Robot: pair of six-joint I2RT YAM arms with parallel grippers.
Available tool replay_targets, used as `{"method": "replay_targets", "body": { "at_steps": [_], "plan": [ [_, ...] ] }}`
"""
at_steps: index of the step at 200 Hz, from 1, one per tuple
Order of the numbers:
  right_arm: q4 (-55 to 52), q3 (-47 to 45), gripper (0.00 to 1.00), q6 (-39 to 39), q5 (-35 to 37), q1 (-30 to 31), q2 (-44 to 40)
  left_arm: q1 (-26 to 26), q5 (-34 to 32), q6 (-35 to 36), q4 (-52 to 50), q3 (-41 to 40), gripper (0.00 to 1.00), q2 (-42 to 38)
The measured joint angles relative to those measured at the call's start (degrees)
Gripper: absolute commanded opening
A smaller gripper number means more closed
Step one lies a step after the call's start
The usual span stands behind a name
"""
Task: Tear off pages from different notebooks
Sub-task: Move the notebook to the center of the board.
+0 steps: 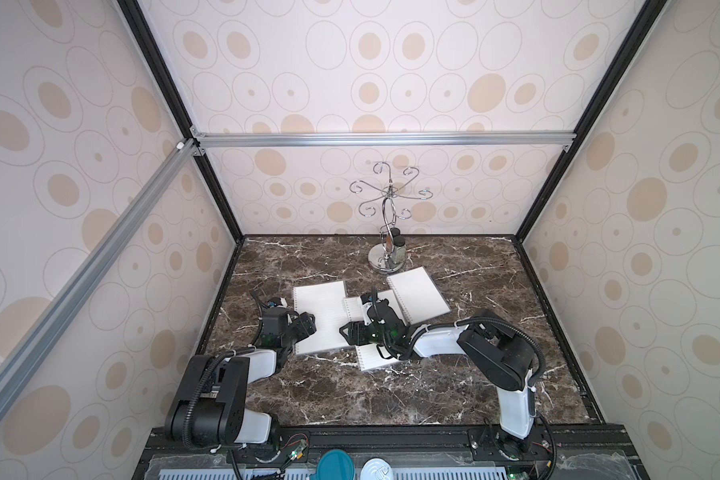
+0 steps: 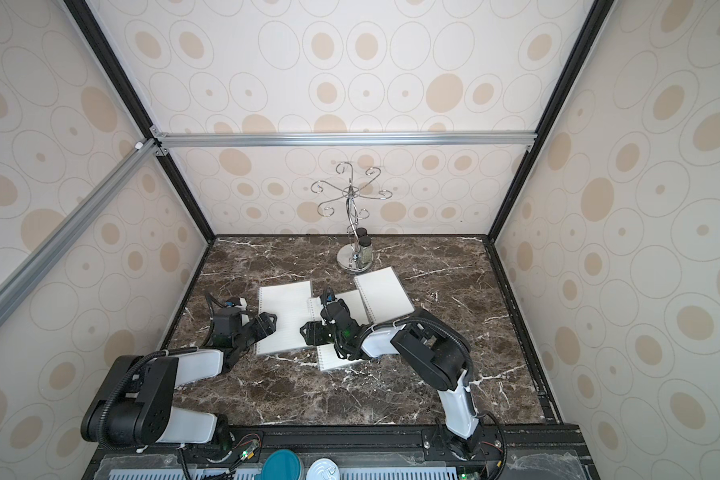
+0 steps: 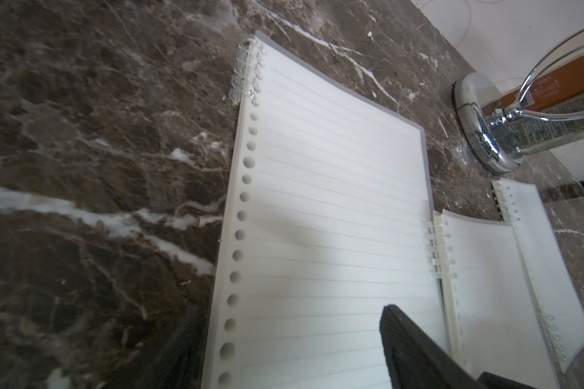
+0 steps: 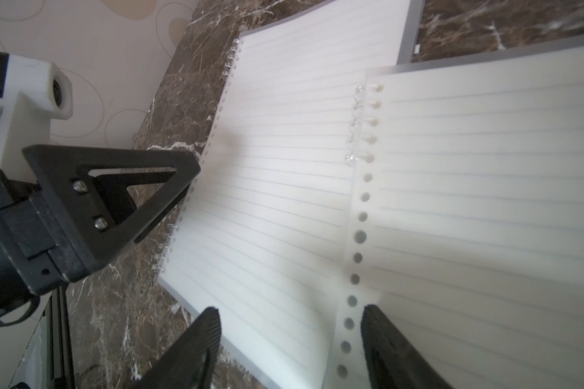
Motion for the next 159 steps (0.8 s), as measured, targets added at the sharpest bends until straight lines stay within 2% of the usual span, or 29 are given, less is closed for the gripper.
{"method": "replay_targets", "body": {
  "at_steps": [74,105,159],
  "plan": [
    [-7.52,3.41,0.69,-4.26,3.15,5.90,0.57,-0.28,-3.87,0.42,-9.05,-0.09,0.87,-8.41],
    [-7.56,3.76,0.69,-4.22,5.95,5.01,0.83,-0.28,-4.87,0.81,-12.31,0.37,0.87,-11.74],
    [-7.41,3.13,0.69,-3.96,8.17,0.33,0.83,-1.03,-5.16,1.75,-15.47,1.33,0.91,-12.85]
  ]
}}
